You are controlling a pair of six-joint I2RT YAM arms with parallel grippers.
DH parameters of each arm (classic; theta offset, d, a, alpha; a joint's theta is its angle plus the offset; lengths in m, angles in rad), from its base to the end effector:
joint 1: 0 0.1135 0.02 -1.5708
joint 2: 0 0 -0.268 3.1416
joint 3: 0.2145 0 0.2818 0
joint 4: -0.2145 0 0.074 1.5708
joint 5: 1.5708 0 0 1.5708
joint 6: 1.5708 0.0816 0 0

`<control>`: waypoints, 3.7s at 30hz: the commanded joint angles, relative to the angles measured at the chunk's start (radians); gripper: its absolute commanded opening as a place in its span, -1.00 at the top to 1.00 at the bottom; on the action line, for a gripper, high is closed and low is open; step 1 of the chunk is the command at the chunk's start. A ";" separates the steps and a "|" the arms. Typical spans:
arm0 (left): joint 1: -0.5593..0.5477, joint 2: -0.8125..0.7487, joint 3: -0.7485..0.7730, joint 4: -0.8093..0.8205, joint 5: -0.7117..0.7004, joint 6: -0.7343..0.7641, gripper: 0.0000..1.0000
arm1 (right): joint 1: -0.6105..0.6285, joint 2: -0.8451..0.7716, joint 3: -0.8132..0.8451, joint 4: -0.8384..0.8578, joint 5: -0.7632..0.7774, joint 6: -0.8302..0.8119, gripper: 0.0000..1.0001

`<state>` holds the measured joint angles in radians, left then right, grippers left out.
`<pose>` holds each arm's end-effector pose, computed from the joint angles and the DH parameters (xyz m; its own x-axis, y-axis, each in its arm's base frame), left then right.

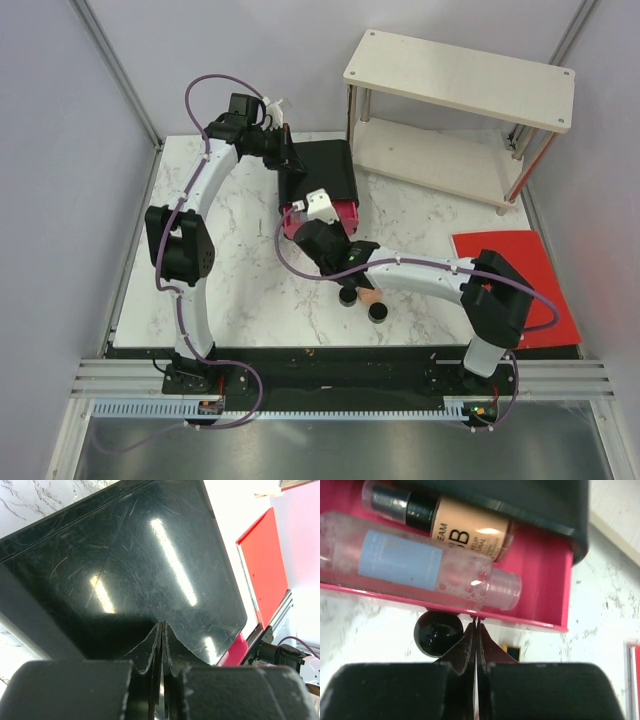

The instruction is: Organize the makeup

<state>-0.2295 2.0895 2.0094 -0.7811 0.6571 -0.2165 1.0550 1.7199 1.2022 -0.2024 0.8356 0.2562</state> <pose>0.4974 -0.1674 0.2789 -0.8434 0.0224 -0.5368 0.3957 0.7017 -0.5925 0.2625 0.3403 0.2095 -0.3928 -0.3482 -0.8512 -0.2160 0.9346 -0.2827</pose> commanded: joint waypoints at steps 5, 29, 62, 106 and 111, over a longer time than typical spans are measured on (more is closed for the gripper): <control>0.001 0.095 -0.070 -0.253 -0.185 0.063 0.86 | -0.079 0.102 0.144 0.156 0.016 -0.066 1.00; 0.002 0.099 -0.025 -0.241 -0.212 0.028 0.86 | -0.358 -0.074 0.247 -0.195 -0.714 0.131 0.20; 0.010 0.127 0.022 -0.241 -0.206 0.019 0.86 | -0.527 -0.099 0.154 -0.236 -1.333 0.152 1.00; 0.009 0.061 -0.064 -0.251 -0.244 0.046 0.86 | -0.504 -0.008 0.438 -0.482 -1.194 0.006 1.00; 0.009 0.063 -0.067 -0.251 -0.246 0.048 0.87 | -0.452 0.084 0.451 -0.497 -1.297 -0.032 1.00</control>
<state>-0.2222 2.0609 2.0090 -0.8539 0.5922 -0.2279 0.5674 1.7237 1.6245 -0.6422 -0.2852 0.2775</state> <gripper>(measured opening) 0.070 0.004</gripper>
